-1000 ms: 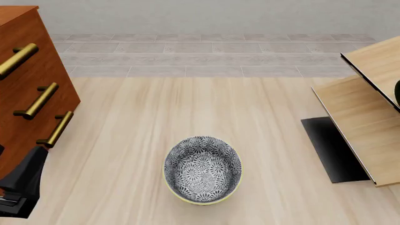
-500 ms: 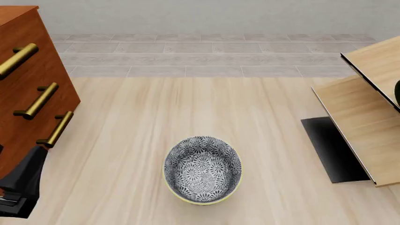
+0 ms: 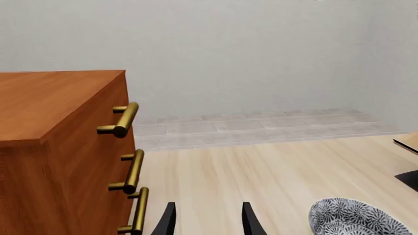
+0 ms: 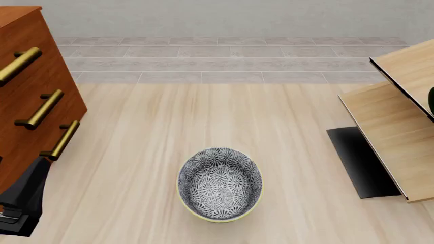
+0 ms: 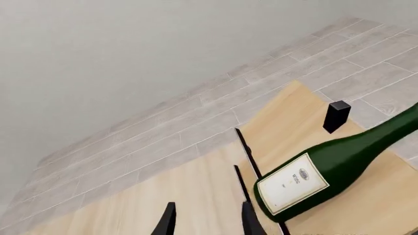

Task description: Put the wine bottle on the wine rack.

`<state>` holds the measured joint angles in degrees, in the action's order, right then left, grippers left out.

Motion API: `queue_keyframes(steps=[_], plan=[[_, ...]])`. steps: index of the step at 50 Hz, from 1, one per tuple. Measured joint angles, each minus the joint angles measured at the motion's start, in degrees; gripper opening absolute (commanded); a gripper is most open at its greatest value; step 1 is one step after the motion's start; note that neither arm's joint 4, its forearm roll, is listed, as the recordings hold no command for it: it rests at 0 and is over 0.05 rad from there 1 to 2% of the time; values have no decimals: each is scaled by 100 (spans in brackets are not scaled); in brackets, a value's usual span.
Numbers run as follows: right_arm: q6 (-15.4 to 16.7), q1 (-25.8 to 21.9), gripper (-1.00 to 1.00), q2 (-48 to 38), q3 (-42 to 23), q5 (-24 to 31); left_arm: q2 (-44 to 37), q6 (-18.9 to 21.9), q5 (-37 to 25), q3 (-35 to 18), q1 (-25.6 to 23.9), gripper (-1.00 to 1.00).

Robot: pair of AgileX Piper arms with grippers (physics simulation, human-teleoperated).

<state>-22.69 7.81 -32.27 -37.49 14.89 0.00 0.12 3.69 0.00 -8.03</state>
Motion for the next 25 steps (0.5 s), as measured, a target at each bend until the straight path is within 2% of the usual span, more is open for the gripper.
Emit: queue_keyframes(steps=[9,20,25], plan=[[151,-431,100,463,252,-66,0,91,88,0,-14,100],[621,-900,100,1108,402,-36,0,207,243,-2,-34,100],[827,-1102,100,1474,464,68,-1,313,64,-284,-58,100]])
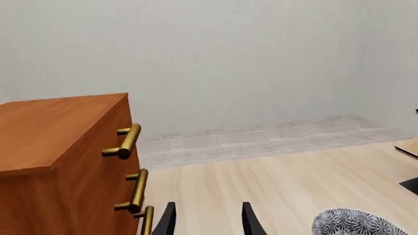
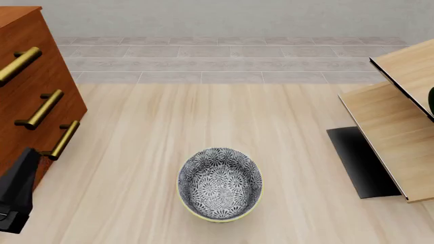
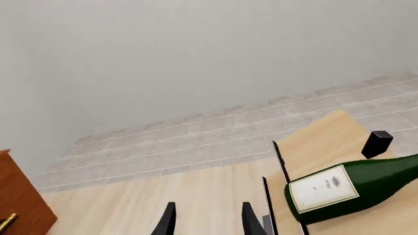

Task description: Put the wine bottle on the wine rack.

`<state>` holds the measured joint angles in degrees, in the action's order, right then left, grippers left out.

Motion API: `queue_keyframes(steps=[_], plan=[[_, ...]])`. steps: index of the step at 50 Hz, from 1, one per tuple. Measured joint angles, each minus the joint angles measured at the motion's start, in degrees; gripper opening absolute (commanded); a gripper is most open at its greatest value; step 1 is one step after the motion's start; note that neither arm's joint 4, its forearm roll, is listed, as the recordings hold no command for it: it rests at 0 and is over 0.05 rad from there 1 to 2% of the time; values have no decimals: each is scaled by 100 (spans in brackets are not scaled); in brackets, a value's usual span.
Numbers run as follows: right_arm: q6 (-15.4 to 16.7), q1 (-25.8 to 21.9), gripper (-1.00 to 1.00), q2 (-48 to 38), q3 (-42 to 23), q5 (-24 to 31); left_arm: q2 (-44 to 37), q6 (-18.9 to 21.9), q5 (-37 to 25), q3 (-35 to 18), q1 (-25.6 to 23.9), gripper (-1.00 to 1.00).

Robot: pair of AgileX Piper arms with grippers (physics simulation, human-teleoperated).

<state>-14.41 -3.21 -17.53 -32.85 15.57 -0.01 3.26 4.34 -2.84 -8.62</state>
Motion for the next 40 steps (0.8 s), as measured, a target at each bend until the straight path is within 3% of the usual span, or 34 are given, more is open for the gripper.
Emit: queue_keyframes(steps=[24,40], plan=[[603,-972,100,1498,386,521,0,-77,-637,-1034,-27,100],[879,-1386,100,1701,-257,985,1,58,-1168,-1748,-262,100]])
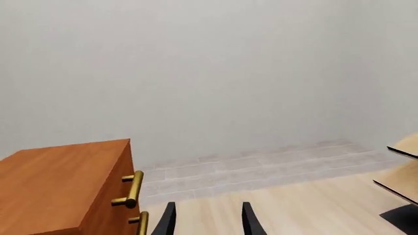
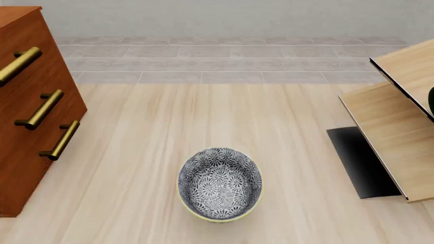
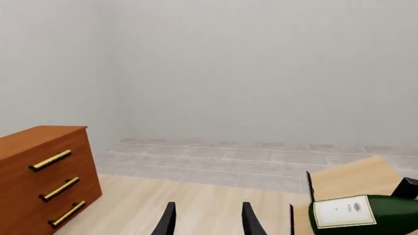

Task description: Put the wine bottle on the wine rack.

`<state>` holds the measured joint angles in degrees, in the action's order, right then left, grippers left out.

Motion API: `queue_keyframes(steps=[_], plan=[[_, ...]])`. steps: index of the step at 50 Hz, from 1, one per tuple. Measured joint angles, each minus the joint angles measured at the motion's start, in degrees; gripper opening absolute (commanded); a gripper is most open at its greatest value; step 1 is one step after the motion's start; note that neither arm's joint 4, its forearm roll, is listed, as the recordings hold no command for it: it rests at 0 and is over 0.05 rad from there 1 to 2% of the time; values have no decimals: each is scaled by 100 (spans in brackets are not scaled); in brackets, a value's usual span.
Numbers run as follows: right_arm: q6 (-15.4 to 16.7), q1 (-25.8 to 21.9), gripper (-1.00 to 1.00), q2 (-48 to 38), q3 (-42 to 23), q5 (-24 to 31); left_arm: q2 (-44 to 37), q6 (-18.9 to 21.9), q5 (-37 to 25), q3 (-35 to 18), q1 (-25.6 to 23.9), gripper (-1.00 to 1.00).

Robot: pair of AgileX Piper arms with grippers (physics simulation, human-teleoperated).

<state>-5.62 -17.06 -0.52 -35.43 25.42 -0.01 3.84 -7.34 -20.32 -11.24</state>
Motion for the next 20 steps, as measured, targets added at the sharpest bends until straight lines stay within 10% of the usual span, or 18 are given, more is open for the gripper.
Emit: queue_keyframes(steps=[20], plan=[[242,-6,100,46,-915,695,1,188,-816,-1078,-32,100]])
